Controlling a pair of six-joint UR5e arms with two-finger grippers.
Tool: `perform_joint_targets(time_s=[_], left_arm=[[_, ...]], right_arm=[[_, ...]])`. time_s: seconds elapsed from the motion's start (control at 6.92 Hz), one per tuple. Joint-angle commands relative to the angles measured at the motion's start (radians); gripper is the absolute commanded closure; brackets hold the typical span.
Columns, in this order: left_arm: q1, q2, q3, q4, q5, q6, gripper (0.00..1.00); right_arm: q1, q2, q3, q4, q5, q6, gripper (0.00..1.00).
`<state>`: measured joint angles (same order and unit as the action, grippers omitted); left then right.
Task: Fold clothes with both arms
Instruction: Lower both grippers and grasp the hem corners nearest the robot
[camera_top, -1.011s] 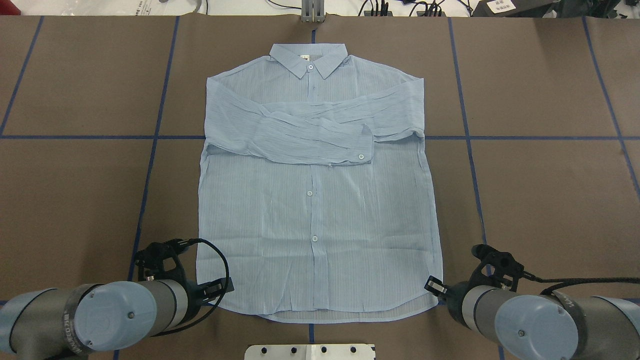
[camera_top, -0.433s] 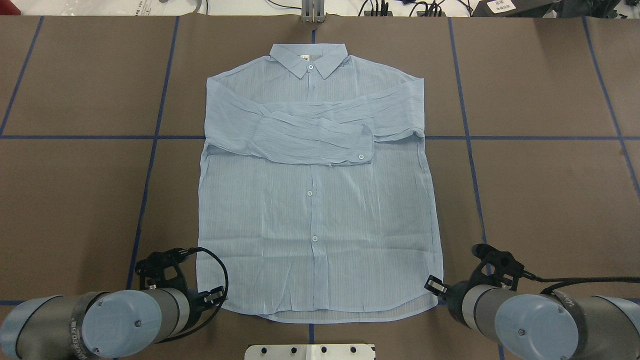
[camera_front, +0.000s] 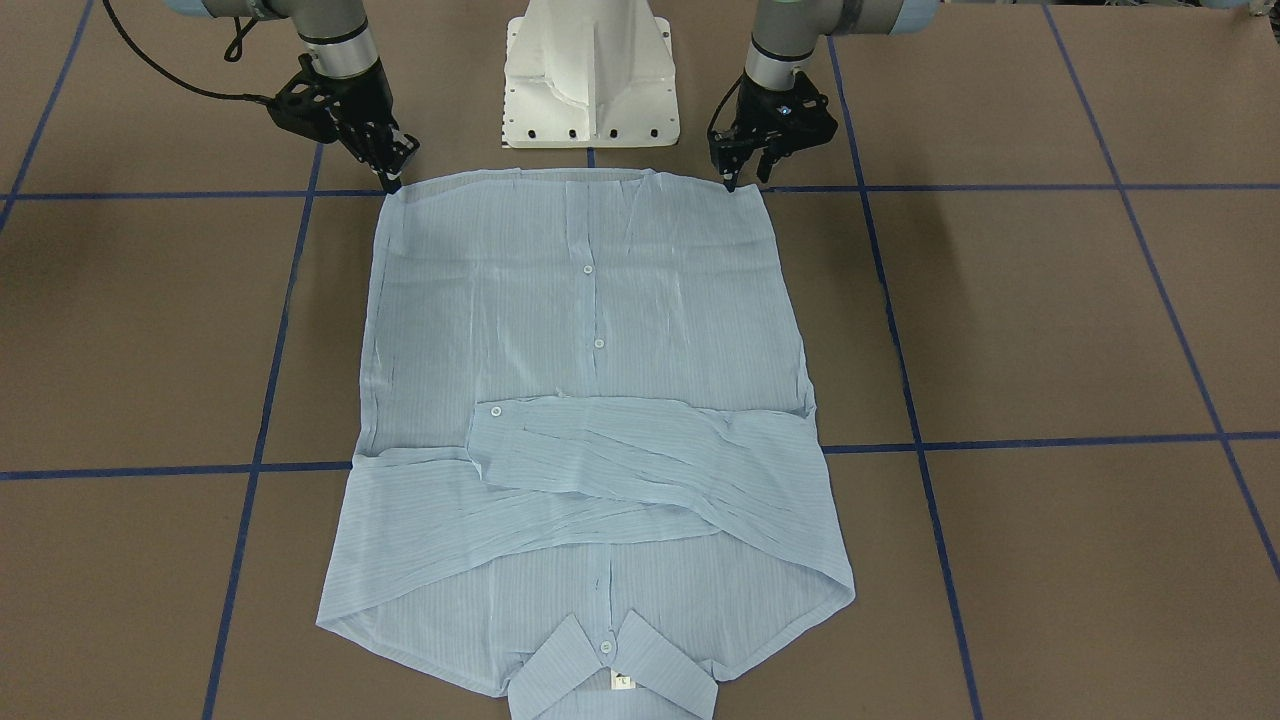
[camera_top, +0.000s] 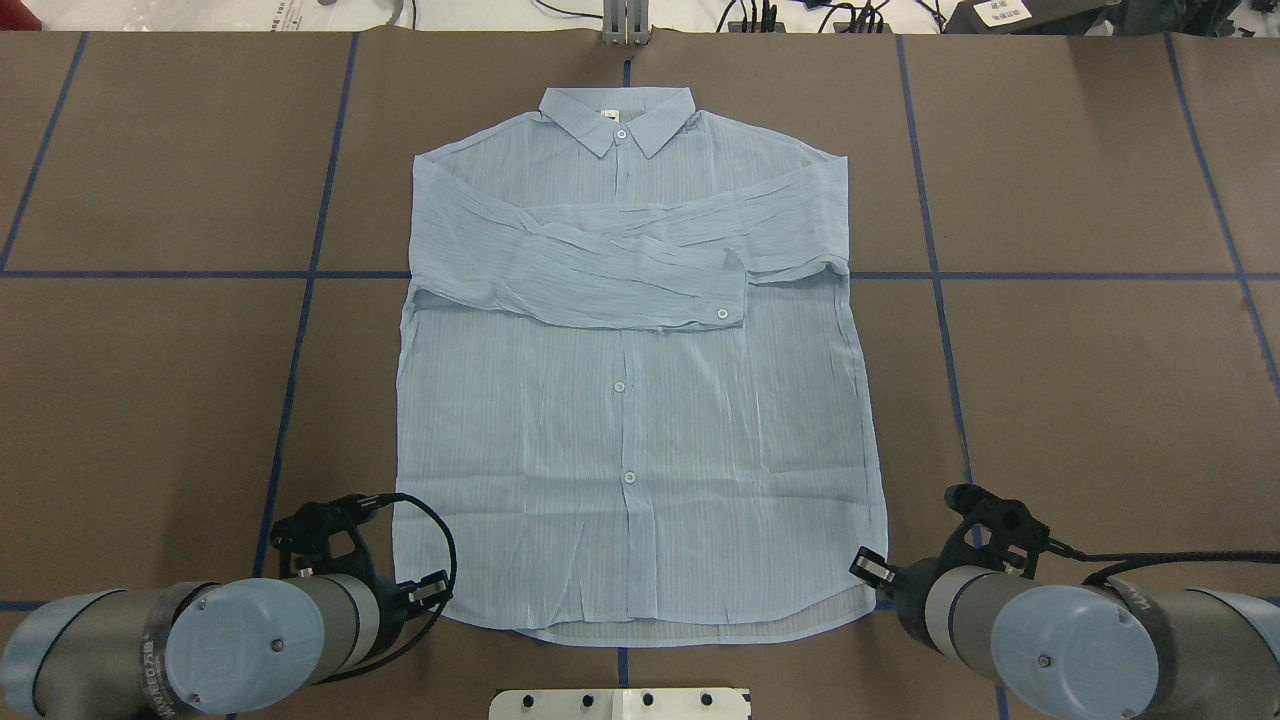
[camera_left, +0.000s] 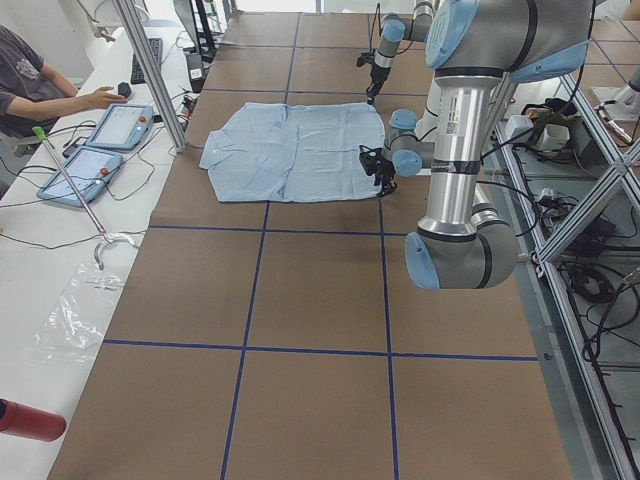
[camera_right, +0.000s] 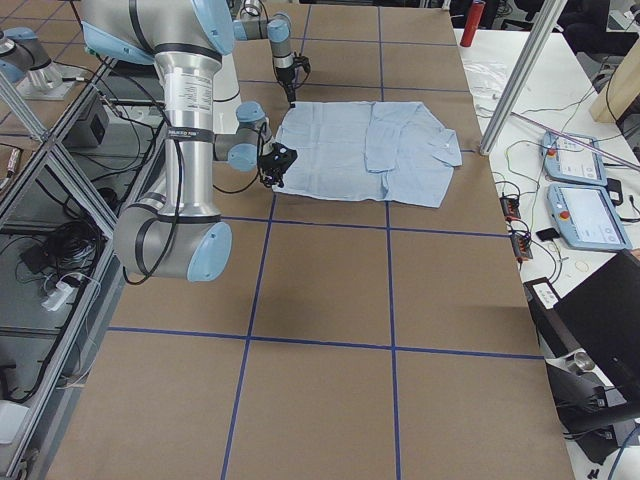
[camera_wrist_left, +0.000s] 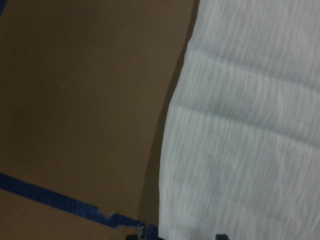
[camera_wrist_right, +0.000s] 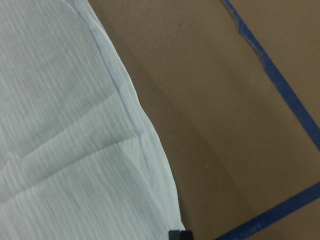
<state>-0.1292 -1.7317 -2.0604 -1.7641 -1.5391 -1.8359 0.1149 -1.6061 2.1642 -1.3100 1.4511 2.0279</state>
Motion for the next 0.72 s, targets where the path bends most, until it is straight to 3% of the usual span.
perform_joint_targets(time_s=[0.0, 0.29, 0.58], left_arm=[[-0.007, 0.000, 0.000, 0.002, 0.002, 0.000, 0.53], [-0.010, 0.001, 0.000, 0.005, 0.005, 0.001, 0.98], [-0.010, -0.002, -0.006, 0.023, 0.016, 0.001, 1.00]], right_arm=[[0.002, 0.000, 0.000, 0.000, 0.000, 0.000, 1.00], [0.002, 0.000, 0.000, 0.000, 0.000, 0.000, 1.00], [0.005, -0.002, -0.001, 0.000, 0.003, -0.003, 1.00]])
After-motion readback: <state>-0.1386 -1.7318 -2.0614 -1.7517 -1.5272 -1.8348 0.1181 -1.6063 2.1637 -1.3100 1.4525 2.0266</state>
